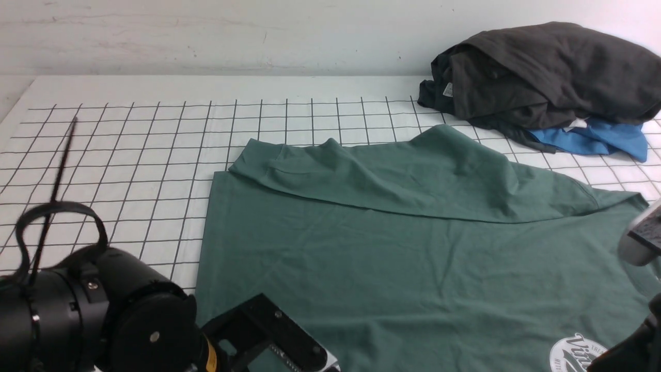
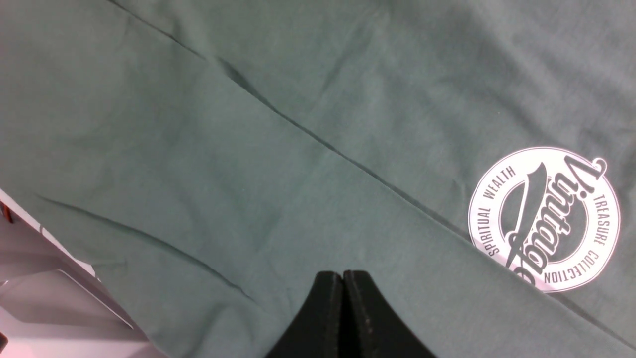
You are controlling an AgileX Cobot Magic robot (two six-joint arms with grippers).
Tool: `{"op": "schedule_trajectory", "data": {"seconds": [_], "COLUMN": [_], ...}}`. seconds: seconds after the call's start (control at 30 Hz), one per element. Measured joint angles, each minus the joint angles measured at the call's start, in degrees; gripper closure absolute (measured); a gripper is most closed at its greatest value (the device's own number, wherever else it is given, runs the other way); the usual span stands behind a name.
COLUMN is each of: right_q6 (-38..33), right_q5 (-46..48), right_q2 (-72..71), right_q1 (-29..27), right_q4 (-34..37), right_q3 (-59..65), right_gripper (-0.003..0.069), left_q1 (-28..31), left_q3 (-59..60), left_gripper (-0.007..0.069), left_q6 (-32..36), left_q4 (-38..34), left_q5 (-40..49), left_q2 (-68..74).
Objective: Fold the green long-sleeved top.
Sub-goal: Use the left arm to clamp the cuff closest to it, then use the left arm to drag and place the cuff at the centered position on the left edge of the fabric
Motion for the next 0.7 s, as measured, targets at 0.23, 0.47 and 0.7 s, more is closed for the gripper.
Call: {"op": "schedule_trajectory", "data": {"seconds": [0.23, 0.47, 0.7], "right_q6": [0.0, -0.01, -0.01], "right_q5": [-0.09, -0.13, -0.13], "right_q2": [0.0, 0.0, 0.0], "right_q1": [0.0, 0.0, 0.0], "right_q4": [-1.35, -1.4, -1.4], "right_q3": [0.0, 0.0, 0.0], "right_gripper": [0.0673, 0.0673, 0.0673], "left_q1": [0.41, 1.6, 1.66], "left_q3": [-8.8, -9.86, -6.27], "left_gripper": [0.0601, 0.0601, 0.0601], "left_q6": [-0.56, -0.67, -0.73], "left_q4": [7.29, 6.95, 3.02], "left_q5": [5.97, 10.93, 9.97], "left_q2": [-0.57, 0.36, 1.88]}}
